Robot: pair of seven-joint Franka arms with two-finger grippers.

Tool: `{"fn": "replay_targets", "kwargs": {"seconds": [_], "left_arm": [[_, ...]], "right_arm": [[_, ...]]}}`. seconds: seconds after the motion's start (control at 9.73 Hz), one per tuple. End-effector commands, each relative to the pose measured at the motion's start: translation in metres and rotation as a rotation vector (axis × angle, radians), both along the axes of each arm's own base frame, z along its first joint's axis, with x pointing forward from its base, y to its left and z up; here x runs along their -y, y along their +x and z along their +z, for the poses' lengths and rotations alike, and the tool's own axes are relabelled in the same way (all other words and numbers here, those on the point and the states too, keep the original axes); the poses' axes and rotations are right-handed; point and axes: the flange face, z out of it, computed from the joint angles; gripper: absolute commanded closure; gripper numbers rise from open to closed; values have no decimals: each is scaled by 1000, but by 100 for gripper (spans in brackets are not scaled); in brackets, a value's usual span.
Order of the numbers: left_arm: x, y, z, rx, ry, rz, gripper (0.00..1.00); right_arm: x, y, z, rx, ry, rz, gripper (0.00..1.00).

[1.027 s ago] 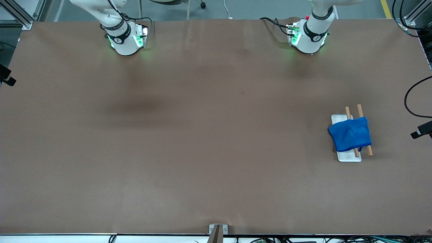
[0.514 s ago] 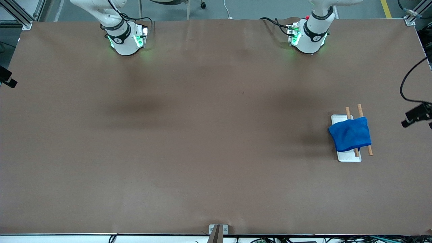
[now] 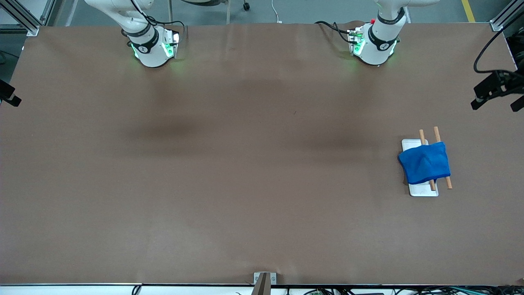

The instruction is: Right arm passes towel to left arm to hang

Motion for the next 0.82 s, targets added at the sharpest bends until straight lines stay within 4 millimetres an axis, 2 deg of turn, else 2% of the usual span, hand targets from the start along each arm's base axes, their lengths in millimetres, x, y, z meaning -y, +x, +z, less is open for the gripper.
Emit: {"fn": "replay_targets", "kwargs": {"seconds": [0.0, 0.1, 0.21, 0.72], "left_arm": [[12, 16, 8, -83, 13, -9, 0], [13, 22, 13, -108, 20, -13, 0], [14, 20, 14, -111, 20, -13, 0], [9, 14, 2, -133, 19, 4, 0]], "right_arm": [[1, -2, 0, 0, 14, -2, 0], [1, -2, 0, -1, 14, -2, 0], [1, -2, 0, -1, 14, 0, 0], [3, -3, 0, -1, 14, -5, 0]]}}
